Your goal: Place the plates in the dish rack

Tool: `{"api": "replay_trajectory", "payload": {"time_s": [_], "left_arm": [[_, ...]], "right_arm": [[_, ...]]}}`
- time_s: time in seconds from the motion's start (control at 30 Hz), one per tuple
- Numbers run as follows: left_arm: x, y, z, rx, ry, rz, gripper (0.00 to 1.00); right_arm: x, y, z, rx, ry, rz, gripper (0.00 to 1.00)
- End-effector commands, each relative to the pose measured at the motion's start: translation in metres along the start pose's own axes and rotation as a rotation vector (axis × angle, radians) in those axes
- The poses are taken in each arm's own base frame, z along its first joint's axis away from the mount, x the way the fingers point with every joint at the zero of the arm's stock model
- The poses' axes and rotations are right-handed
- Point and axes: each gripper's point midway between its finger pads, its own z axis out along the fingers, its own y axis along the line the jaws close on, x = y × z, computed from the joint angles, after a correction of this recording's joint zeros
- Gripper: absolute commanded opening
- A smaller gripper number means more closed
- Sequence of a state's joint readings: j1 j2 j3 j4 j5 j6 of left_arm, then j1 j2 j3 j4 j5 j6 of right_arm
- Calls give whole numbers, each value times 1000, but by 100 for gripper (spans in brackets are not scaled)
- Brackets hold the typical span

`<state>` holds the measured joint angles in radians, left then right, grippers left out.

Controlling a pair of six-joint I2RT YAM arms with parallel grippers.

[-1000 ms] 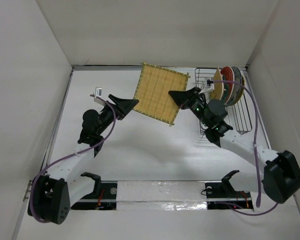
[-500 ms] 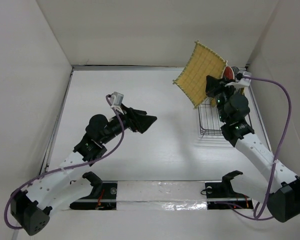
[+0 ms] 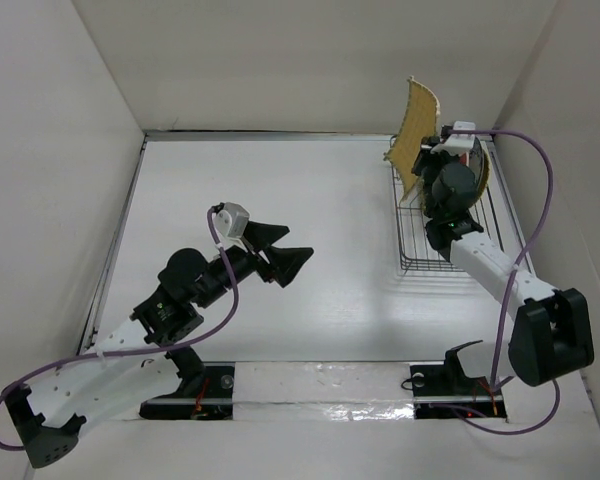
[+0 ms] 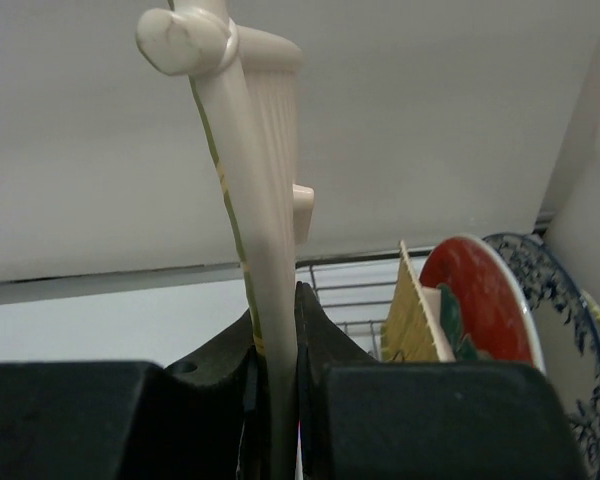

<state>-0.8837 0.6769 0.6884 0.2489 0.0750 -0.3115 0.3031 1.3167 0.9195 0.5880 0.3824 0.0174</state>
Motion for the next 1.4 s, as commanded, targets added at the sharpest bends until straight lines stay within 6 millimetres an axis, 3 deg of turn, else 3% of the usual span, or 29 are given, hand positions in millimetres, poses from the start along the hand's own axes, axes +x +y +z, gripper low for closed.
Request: {"api": "replay_trajectory", "payload": {"time_s": [0.0, 0.23, 0.37, 0.73, 1.0, 1.37], "left_arm": [[-8, -5, 0, 20, -34, 18, 77], [2, -6, 3, 13, -10, 29, 77], [0, -3, 2, 2, -18, 33, 77], [2, -1, 3, -10, -17, 22, 76], [1, 0, 2, -16, -23, 24, 75], [-1, -1, 1, -11, -29, 19, 75]], "right_arm": [[-106, -9, 8, 53, -351, -14, 0], [-94, -19, 36, 89, -350, -59, 0], [-64, -26, 55, 113, -295, -127, 0], [-25, -36, 78, 118, -245, -184, 0], [0, -36, 87, 103, -204, -181, 0], [43, -41, 80, 84, -108, -159, 0]]}}
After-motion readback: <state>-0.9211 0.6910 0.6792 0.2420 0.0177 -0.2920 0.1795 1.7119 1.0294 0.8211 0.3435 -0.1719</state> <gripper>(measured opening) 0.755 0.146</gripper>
